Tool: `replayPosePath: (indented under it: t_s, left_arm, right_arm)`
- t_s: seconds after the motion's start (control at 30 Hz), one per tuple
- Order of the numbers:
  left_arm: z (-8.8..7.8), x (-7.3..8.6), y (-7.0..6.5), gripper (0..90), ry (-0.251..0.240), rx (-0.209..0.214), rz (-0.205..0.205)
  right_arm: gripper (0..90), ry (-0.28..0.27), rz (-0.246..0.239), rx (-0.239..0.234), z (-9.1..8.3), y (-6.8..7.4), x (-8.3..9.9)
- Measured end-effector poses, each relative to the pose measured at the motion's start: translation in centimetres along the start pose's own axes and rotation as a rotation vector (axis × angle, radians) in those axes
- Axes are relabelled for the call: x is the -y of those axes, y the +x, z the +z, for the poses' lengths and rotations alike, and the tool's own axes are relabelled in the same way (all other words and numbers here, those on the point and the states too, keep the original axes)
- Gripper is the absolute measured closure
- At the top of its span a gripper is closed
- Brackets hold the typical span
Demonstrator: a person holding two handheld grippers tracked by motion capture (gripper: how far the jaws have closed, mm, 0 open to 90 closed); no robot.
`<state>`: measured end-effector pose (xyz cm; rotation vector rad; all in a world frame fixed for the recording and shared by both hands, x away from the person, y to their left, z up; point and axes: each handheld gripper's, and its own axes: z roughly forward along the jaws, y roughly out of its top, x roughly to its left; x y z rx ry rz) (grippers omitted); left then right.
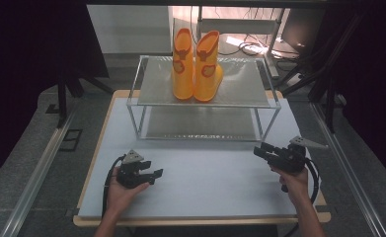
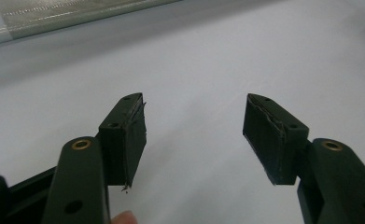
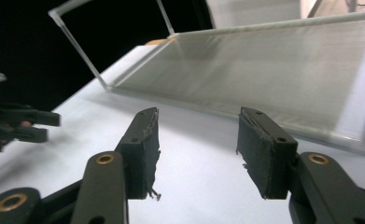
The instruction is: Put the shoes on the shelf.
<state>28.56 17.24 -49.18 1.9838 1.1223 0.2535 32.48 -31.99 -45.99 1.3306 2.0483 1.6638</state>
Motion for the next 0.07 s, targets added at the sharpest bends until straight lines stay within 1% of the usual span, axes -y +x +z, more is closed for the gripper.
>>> replayPosePath:
  t_s: [0.07]
  left_arm:
    - [0.07, 0.00, -0.04, 39.0, -0.001, 0.002, 0.001]
  right_arm:
    - [46.6, 0.018, 0.000, 0.026, 0.13, -0.38, 0.54]
